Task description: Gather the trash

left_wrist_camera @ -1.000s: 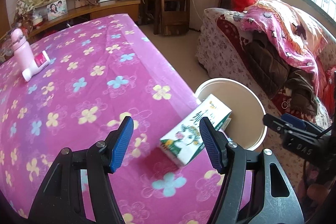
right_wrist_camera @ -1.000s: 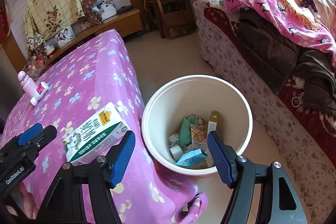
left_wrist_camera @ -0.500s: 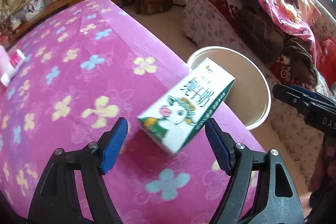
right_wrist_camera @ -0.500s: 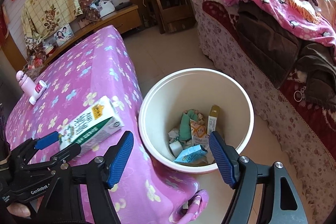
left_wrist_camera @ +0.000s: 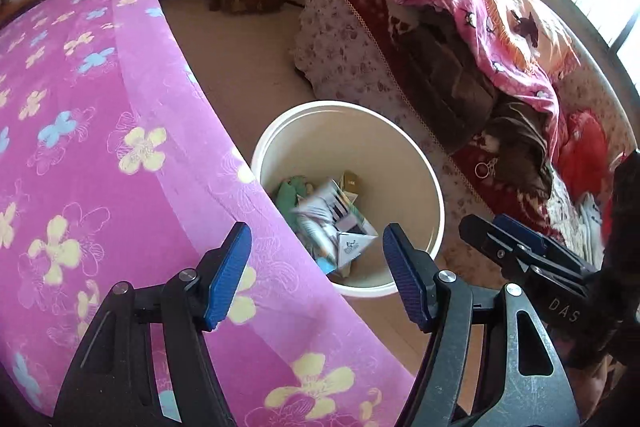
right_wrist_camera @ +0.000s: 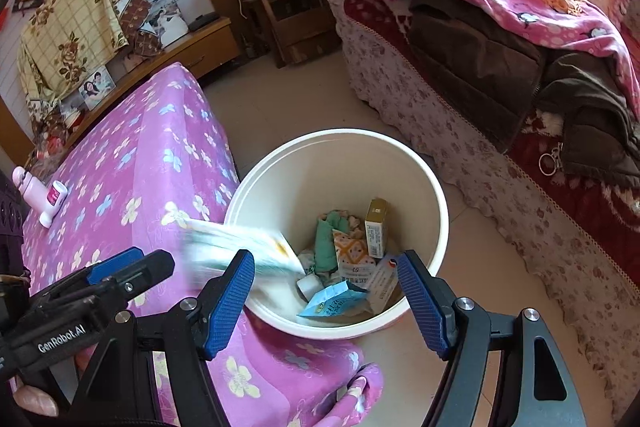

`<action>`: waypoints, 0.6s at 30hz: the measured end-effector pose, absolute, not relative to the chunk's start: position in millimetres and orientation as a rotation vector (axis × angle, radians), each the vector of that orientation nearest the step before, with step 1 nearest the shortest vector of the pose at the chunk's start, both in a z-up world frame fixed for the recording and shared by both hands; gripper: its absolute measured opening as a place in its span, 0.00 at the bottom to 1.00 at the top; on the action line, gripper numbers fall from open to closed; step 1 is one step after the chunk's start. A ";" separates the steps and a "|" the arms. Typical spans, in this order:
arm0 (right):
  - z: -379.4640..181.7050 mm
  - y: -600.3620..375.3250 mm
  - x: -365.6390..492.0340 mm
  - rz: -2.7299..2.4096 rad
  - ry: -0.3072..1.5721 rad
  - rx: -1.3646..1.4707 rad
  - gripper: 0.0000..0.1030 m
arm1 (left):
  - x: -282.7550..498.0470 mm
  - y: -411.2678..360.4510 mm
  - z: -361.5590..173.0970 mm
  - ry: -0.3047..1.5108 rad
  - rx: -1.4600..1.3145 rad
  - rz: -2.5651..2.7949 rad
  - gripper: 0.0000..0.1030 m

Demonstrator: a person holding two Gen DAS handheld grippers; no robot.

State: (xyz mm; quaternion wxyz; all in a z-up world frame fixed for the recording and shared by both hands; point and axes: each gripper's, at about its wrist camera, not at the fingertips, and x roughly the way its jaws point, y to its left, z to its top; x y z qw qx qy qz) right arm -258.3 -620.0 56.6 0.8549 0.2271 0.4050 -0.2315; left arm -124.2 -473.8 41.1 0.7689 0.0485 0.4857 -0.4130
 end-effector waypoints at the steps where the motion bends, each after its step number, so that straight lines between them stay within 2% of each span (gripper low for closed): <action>1: 55.9 -620.2 -258.7 -0.486 0.852 0.478 0.70 | -124.8 -473.0 41.8 1.049 0.115 -0.889 0.65; 10: 60.2 -595.3 -255.3 -0.448 0.844 0.437 0.70 | -134.8 -442.0 55.7 0.952 0.176 -0.777 0.65; 18: 101.1 -553.5 -270.7 -0.465 0.714 0.343 0.73 | -159.9 -405.8 89.8 0.823 0.193 -0.715 0.65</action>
